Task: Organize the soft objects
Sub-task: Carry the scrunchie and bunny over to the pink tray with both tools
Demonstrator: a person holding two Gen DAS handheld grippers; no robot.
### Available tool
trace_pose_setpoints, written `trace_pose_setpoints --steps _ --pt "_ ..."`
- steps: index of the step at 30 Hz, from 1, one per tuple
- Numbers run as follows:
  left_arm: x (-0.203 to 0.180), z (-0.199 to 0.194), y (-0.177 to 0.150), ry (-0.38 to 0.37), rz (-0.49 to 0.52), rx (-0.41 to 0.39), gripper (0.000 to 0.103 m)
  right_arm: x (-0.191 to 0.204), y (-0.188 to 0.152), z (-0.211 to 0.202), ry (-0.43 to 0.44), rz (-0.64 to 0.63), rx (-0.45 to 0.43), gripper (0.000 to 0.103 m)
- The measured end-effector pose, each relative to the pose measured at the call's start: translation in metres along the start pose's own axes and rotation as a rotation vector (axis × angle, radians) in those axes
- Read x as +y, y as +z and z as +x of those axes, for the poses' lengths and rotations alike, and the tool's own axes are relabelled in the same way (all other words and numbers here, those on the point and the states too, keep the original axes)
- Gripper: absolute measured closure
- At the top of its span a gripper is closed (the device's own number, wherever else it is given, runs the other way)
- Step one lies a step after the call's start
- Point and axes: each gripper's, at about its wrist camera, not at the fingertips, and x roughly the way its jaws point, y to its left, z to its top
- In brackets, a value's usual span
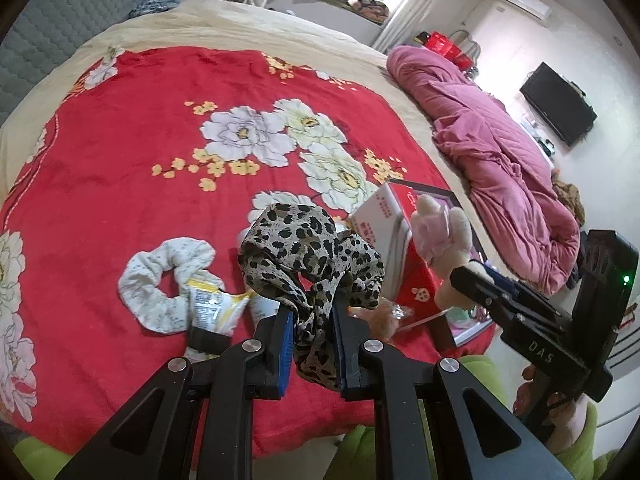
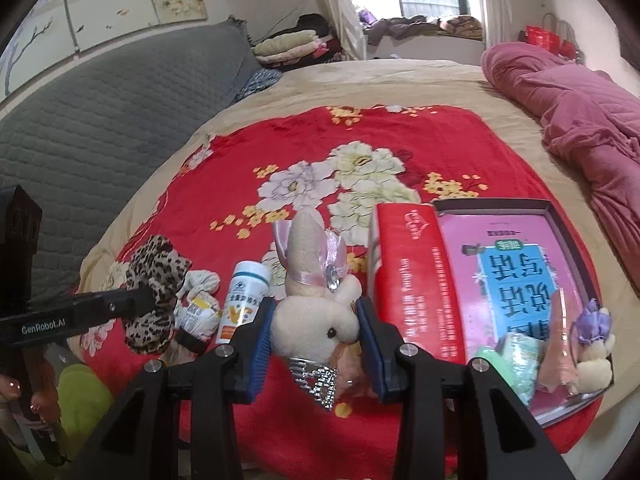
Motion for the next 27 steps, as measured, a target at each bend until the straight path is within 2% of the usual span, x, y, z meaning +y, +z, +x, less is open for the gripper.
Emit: trace_pose_setpoints --steps 10,27 --pt "-0.044 0.003 0.009 -0.027 0.083 -0.005 0.086 -0.032 0.005 -0.023 -0.039 0.065 -0.053 0.063" --pt "-0.151 0.037 0.022 -0.114 0.246 0.031 0.086 -0.125 0.006 -0.077 -0.171 0.227 -0.17 0.063"
